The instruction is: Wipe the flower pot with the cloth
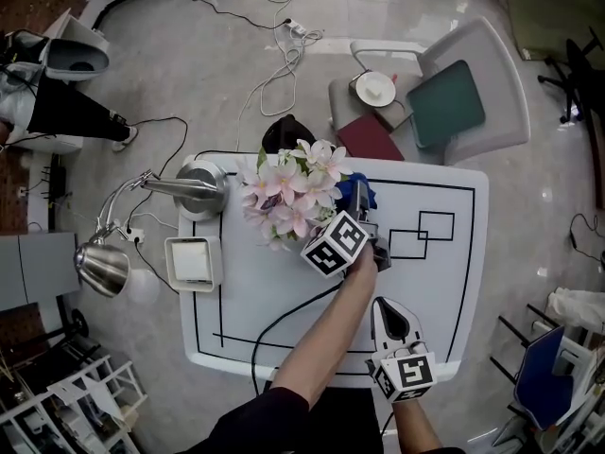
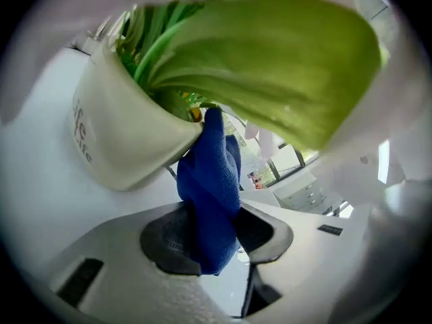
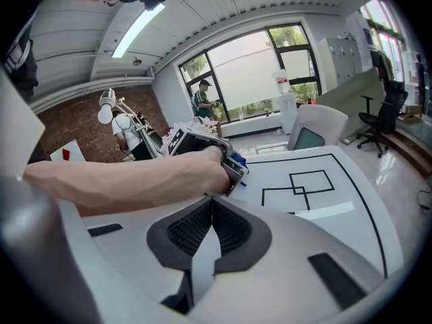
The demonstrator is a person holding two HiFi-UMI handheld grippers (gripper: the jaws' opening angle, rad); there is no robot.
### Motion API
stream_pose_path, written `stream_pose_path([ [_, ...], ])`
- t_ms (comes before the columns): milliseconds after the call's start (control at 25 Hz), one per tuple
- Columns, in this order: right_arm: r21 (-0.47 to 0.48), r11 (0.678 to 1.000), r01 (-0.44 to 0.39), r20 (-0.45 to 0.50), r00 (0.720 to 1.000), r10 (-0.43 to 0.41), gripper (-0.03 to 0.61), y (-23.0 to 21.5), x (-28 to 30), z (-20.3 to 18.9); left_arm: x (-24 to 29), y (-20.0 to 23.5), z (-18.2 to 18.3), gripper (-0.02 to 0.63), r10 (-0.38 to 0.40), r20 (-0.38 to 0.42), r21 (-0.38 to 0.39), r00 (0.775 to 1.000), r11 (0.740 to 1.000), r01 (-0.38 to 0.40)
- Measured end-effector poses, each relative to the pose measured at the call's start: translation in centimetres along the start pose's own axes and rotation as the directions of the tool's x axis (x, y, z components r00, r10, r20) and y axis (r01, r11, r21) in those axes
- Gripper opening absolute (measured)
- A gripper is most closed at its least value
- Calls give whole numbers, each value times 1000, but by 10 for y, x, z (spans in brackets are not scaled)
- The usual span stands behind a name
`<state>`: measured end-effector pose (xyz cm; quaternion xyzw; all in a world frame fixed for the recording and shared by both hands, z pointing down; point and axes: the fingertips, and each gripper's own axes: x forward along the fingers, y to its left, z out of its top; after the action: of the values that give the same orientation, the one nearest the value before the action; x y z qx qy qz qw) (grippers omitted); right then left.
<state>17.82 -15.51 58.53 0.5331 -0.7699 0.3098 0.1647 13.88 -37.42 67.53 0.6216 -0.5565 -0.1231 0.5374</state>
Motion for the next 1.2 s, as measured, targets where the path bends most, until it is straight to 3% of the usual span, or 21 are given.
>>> stream_pose_path([
  [320, 7, 1000, 12, 5, 1000, -12, 9, 3, -1, -4, -19, 15, -20, 141, 14, -61, -96, 998, 995, -20],
  [800, -3, 1000, -15, 23, 1000, 15, 9, 44, -14, -11, -84, 49, -19, 141, 42, -86, -49, 995, 998, -46],
  [1200, -28, 998, -63, 42, 997, 64, 9, 80, -20, -15, -148, 106, 16, 141, 114, -19, -43, 993, 992, -115],
])
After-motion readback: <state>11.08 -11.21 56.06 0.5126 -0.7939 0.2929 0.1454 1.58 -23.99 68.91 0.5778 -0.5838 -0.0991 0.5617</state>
